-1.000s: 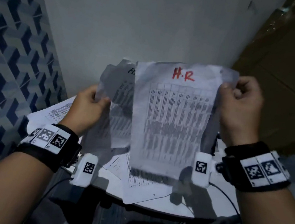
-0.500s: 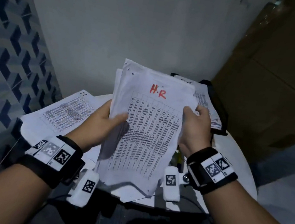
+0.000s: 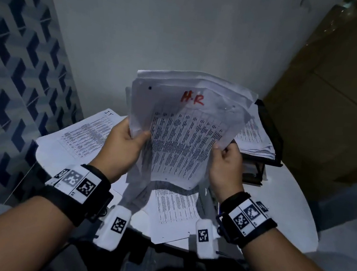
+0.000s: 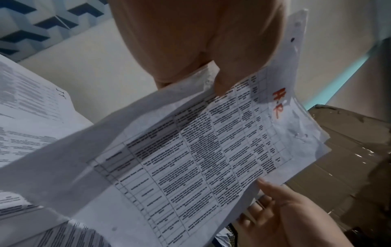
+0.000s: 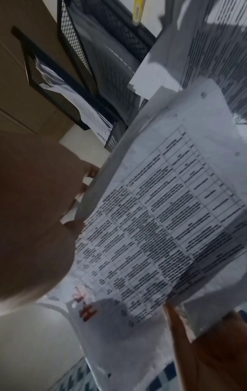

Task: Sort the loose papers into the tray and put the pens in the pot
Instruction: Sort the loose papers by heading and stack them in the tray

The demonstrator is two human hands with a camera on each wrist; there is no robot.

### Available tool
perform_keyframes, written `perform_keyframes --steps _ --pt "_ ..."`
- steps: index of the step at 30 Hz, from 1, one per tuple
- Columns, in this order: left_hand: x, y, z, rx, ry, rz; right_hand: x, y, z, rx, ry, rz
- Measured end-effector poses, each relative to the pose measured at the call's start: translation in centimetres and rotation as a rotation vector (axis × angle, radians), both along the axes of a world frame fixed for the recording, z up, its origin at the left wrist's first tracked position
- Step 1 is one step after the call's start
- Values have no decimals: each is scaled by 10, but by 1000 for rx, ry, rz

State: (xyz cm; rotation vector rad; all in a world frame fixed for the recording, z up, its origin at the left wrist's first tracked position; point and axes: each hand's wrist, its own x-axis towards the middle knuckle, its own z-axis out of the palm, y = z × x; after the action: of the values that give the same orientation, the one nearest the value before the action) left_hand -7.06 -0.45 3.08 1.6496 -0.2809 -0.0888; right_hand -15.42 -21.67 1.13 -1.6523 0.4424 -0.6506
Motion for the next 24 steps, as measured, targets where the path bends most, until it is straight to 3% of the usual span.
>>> perform_keyframes --steps 8,18,22,24 --pt "-2 9 -16 69 178 -79 -1 6 -33 99 119 124" --pt "3 10 -18 257 62 -23 9 -1 -48 68 300 117" --pt "14 12 -13 96 62 110 4 -17 -62 152 308 -55" --pt "18 13 -7 -4 66 137 1 -22 -71 315 340 -87"
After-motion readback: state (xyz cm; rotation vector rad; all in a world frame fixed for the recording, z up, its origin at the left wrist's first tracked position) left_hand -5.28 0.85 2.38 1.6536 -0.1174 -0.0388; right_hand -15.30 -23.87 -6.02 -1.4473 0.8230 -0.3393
